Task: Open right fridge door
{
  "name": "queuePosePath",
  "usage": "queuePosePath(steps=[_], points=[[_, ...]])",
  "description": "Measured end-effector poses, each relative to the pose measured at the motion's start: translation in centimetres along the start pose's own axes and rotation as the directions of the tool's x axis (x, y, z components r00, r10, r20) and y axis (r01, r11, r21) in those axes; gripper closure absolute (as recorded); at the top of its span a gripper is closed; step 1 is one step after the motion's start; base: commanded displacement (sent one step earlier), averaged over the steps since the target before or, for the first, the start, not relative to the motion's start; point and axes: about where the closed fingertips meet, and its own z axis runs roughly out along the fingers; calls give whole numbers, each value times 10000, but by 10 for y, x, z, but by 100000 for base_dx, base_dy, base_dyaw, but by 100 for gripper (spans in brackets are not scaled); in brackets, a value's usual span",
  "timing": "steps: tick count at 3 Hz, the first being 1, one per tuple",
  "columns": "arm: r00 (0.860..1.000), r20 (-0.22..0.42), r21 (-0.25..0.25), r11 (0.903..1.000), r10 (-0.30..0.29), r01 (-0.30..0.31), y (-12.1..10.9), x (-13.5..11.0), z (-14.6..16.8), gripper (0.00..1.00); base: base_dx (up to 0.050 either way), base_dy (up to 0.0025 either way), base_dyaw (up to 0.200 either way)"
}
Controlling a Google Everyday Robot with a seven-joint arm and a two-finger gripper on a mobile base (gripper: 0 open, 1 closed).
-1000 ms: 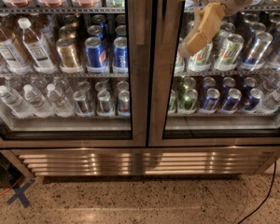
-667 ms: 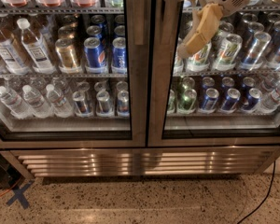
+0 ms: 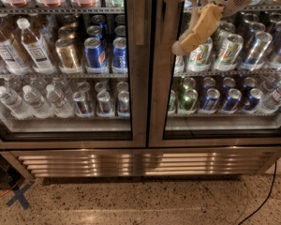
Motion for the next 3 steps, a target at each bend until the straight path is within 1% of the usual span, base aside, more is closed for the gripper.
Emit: queuePosePath(steps=[2, 3], points=[[10000, 0, 0, 10000, 0, 0, 0, 0, 0, 64, 0, 0, 0], [10000, 0, 0, 10000, 0, 0, -4, 4, -5, 87, 0, 0, 0]])
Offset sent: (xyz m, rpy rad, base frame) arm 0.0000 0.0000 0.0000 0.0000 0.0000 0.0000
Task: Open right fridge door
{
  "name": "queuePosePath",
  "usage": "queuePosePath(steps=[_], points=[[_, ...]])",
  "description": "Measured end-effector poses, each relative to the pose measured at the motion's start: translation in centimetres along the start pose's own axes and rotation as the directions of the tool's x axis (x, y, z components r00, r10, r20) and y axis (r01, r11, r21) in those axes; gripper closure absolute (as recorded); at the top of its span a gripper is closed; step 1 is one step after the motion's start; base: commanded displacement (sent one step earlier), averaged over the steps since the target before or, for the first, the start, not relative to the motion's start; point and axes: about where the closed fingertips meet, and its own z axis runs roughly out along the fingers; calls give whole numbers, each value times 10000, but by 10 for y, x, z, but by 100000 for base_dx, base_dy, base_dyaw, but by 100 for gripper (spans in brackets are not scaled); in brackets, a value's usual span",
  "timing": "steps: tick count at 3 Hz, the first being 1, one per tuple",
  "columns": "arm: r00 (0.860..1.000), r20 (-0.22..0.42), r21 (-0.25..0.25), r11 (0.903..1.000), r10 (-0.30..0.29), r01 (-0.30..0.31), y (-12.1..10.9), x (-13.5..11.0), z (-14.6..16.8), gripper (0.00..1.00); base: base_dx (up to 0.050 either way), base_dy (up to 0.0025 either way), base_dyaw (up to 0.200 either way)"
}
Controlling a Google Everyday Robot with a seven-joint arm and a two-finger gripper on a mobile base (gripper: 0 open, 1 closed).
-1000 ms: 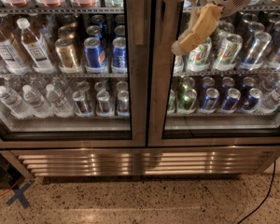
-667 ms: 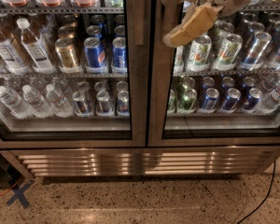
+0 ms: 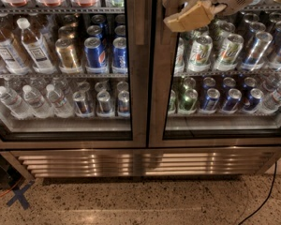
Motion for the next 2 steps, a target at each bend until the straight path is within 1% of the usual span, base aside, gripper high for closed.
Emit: queuePosePath(steps=[1, 2], points=[[10000, -1, -1, 10000, 0, 0, -6, 3, -3, 100, 0, 0, 0], [10000, -1, -1, 10000, 0, 0, -12, 6, -5, 100, 0, 0, 0]])
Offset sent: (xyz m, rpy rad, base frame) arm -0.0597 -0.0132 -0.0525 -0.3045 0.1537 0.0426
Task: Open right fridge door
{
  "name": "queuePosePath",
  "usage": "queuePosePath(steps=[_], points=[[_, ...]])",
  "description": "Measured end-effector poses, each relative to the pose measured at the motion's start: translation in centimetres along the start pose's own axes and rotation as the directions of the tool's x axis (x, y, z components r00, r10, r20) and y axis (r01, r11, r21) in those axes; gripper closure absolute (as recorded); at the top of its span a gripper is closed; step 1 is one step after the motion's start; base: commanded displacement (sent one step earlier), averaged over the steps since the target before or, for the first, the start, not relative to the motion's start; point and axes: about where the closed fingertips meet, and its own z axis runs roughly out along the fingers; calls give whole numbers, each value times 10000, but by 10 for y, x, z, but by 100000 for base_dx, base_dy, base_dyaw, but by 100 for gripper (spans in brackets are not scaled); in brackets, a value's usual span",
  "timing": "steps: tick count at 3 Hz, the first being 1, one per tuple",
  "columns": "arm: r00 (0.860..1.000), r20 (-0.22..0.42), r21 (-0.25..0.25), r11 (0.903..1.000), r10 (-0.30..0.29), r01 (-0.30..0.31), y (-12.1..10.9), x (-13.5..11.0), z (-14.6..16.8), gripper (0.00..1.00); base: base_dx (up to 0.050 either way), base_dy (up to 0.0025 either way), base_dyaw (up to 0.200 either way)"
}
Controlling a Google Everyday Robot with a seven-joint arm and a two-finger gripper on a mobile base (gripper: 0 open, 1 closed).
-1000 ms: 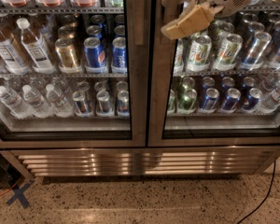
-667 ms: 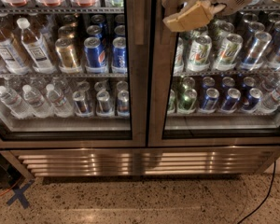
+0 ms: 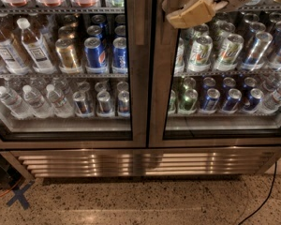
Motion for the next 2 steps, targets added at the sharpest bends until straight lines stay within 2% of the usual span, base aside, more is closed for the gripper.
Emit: queuePosePath(steps=[2], points=[[10000, 0, 0, 10000, 0, 0, -3, 0, -1, 100, 0, 0, 0]])
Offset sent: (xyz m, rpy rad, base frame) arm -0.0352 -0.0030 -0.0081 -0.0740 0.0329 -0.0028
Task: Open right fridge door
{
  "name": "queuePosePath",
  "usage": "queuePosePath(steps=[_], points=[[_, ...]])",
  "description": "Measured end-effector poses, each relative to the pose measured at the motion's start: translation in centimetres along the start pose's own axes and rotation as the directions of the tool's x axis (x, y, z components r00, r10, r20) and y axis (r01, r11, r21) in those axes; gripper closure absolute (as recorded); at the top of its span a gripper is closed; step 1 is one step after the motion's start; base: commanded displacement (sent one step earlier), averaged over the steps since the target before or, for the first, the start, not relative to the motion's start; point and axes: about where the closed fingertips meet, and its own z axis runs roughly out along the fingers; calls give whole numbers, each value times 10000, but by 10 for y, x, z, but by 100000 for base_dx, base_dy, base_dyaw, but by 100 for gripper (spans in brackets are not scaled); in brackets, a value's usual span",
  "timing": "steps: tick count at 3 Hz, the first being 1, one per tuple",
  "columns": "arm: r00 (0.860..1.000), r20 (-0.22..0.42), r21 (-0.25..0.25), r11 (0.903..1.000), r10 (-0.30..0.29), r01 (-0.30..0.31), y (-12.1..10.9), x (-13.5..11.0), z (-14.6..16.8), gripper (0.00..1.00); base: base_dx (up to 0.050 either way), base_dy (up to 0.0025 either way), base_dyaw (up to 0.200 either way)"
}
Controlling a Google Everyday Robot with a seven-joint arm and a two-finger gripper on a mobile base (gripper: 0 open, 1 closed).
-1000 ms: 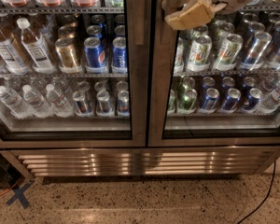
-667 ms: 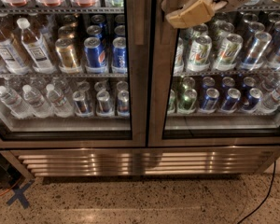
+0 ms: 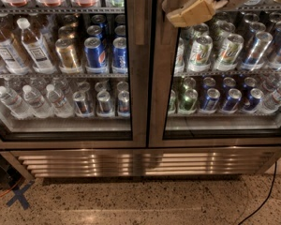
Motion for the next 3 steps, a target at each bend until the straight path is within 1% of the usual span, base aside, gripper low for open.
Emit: queuePosePath(steps=[3], points=[[10000, -3, 0, 10000, 4, -4, -5, 0, -2, 100, 0, 0, 0]])
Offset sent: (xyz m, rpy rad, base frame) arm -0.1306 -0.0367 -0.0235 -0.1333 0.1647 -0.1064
